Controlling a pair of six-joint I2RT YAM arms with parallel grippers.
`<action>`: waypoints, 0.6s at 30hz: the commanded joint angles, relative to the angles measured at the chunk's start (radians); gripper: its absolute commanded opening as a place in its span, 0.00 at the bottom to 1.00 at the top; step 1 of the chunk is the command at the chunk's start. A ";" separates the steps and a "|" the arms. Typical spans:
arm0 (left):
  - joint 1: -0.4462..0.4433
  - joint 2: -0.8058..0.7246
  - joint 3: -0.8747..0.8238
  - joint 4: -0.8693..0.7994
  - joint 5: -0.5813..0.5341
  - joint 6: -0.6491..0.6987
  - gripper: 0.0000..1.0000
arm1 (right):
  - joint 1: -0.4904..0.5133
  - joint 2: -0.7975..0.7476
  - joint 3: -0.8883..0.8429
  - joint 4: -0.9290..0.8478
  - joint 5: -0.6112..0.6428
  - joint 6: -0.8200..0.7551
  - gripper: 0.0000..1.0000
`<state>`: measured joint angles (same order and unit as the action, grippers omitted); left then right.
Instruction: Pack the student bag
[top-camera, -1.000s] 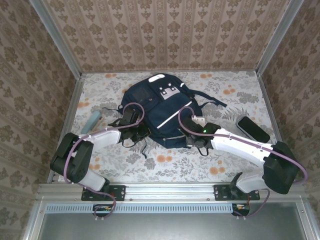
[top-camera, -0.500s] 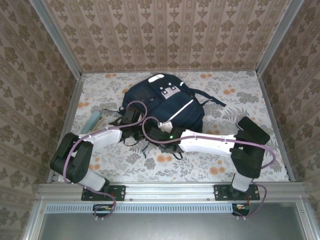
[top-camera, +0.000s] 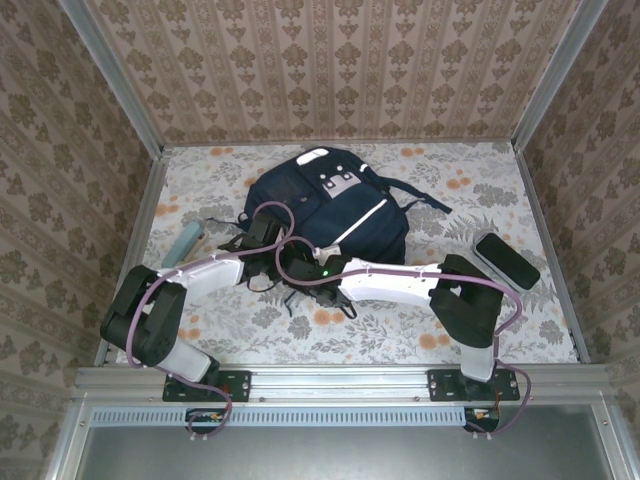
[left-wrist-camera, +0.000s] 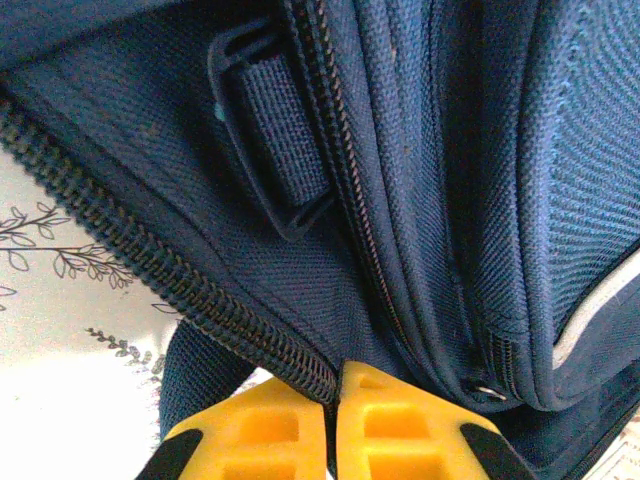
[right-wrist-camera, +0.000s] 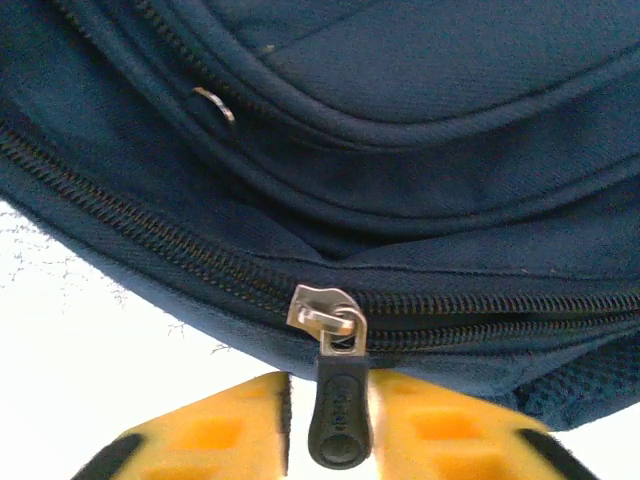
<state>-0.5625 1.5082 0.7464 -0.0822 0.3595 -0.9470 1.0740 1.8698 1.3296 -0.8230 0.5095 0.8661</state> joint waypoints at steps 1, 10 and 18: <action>-0.008 -0.025 0.036 -0.002 0.021 0.030 0.07 | -0.002 -0.003 0.027 -0.053 0.055 0.029 0.16; 0.018 -0.035 0.015 -0.051 -0.040 0.042 0.02 | -0.039 -0.170 -0.103 -0.034 0.067 0.046 0.00; 0.059 -0.037 0.007 -0.068 -0.051 0.066 0.00 | -0.179 -0.314 -0.255 -0.004 0.034 0.010 0.00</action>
<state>-0.5388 1.4902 0.7464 -0.1032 0.3687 -0.9295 0.9535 1.6119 1.1191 -0.7845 0.5060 0.8886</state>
